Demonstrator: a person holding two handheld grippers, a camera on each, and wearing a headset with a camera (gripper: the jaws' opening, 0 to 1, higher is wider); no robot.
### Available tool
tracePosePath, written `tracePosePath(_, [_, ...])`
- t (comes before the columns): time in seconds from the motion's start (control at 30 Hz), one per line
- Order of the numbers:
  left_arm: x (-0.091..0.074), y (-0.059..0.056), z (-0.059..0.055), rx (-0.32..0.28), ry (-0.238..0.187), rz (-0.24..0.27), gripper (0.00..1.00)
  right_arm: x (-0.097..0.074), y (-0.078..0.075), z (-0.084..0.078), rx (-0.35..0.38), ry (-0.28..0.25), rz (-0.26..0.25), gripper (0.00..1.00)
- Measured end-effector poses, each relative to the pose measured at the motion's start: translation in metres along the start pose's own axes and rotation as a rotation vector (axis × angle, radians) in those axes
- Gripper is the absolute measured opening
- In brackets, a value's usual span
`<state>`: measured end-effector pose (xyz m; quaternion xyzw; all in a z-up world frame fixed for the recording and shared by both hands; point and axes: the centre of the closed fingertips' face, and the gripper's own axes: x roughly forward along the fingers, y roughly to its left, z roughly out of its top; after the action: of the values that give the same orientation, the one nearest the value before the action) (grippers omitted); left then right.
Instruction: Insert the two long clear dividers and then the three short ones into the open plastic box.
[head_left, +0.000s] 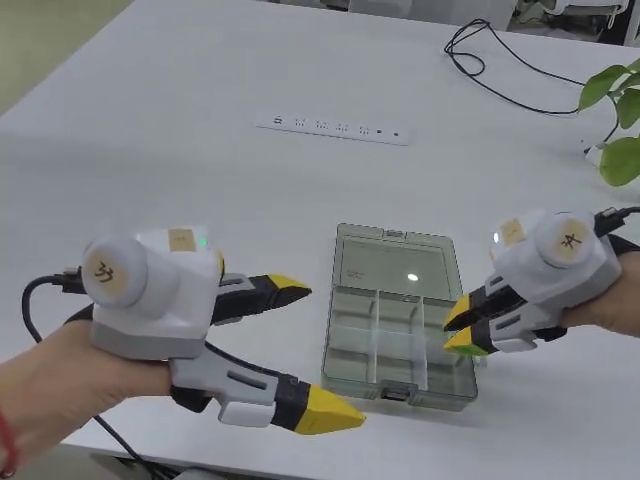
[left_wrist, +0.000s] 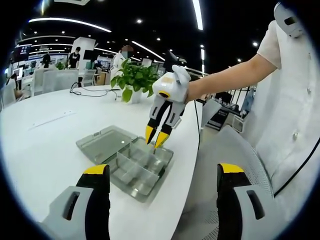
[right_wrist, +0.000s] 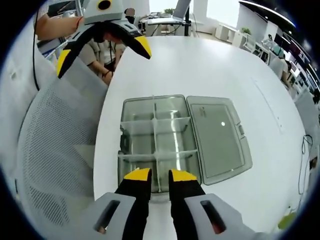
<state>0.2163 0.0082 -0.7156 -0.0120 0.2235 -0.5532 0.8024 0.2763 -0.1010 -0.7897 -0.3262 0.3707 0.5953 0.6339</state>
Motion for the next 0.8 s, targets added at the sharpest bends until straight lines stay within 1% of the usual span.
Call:
tracePosePath(0.07, [0.000, 0.002, -0.002, -0.005, 0.003, 0.005, 0.92, -0.005, -0.001, 0.001, 0.014, -0.018, -0.015, 0.21])
tracePosePath(0.13, [-0.001, 0.004, -0.004, -0.003, 0.008, 0.011, 0.94, -0.013, -0.002, 0.001, 0.030, -0.040, -0.040, 0.23])
tracePosePath(0.23, [-0.002, 0.009, -0.008, -0.001, 0.013, 0.025, 0.98, -0.027, -0.004, 0.001, 0.086, -0.096, -0.077, 0.28])
tracePosePath(0.27, [-0.002, 0.010, -0.008, -0.002, 0.015, 0.028, 0.99, -0.031, -0.004, 0.000, 0.100, -0.108, -0.087, 0.29])
tracePosePath(0.33, [-0.003, 0.012, -0.010, -0.003, 0.024, 0.034, 1.00, -0.040, -0.005, -0.003, 0.139, -0.142, -0.109, 0.34])
tracePosePath(0.4, [-0.003, 0.013, -0.011, 0.000, 0.027, 0.036, 1.00, -0.045, -0.004, -0.006, 0.155, -0.150, -0.117, 0.38])
tracePosePath(0.43, [-0.003, 0.014, -0.012, 0.001, 0.032, 0.038, 1.00, -0.050, -0.004, -0.011, 0.165, -0.158, -0.131, 0.39])
tracePosePath(0.47, [-0.003, 0.015, -0.013, 0.002, 0.037, 0.038, 1.00, -0.054, -0.001, -0.013, 0.172, -0.165, -0.143, 0.41])
tracePosePath(0.53, [-0.003, 0.016, -0.014, 0.006, 0.039, 0.039, 1.00, -0.058, 0.001, -0.017, 0.192, -0.172, -0.151, 0.45])
tracePosePath(0.63, [-0.002, 0.017, -0.015, 0.006, 0.051, 0.039, 1.00, -0.066, 0.007, -0.020, 0.215, -0.201, -0.165, 0.53])
tracePosePath(0.8, [-0.004, 0.020, -0.018, 0.012, 0.060, 0.045, 1.00, -0.074, 0.014, -0.028, 0.236, -0.216, -0.184, 0.59])
